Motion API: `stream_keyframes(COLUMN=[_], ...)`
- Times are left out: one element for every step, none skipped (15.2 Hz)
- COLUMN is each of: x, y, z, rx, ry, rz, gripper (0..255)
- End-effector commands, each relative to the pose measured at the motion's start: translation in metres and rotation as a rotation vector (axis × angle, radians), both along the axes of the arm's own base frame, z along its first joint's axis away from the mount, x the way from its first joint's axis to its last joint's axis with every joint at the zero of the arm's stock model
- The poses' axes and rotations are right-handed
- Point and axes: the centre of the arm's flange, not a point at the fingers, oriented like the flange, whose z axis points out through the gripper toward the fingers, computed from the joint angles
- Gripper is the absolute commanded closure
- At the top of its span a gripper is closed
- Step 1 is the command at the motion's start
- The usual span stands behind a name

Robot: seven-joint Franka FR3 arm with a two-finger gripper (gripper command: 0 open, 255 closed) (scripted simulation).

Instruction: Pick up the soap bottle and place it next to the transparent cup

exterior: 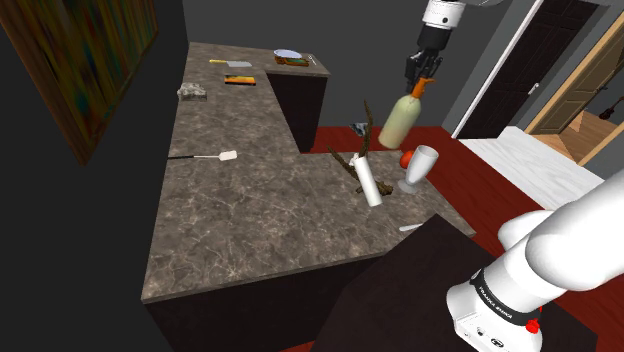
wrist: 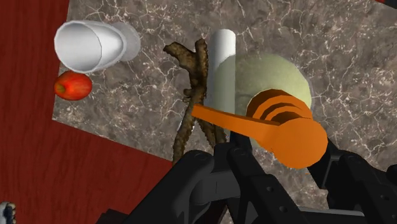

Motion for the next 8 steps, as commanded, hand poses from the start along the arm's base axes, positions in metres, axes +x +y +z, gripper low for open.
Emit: stream_keyframes(x=[-0.015,-0.023,-0.031,-0.040,-0.048,-0.056,-0.064,-0.072], y=[-0.022,-0.032,-0.043,-0.053,-0.064,-0.074,-0.085,-0.095], z=[-0.002,-0.002,-0.002,-0.002,-0.002,-0.002,-0.002,-0.002], rx=[0.000,0.000,0.000,0.000,0.000,0.000,0.000,0.000], ry=[0.000,0.000,0.000,0.000,0.000,0.000,0.000,0.000], rz=[0.001,0.001,0.001,0.001,0.001,0.001,0.001,0.001], gripper=[255,255,255,255,255,255,255,255])
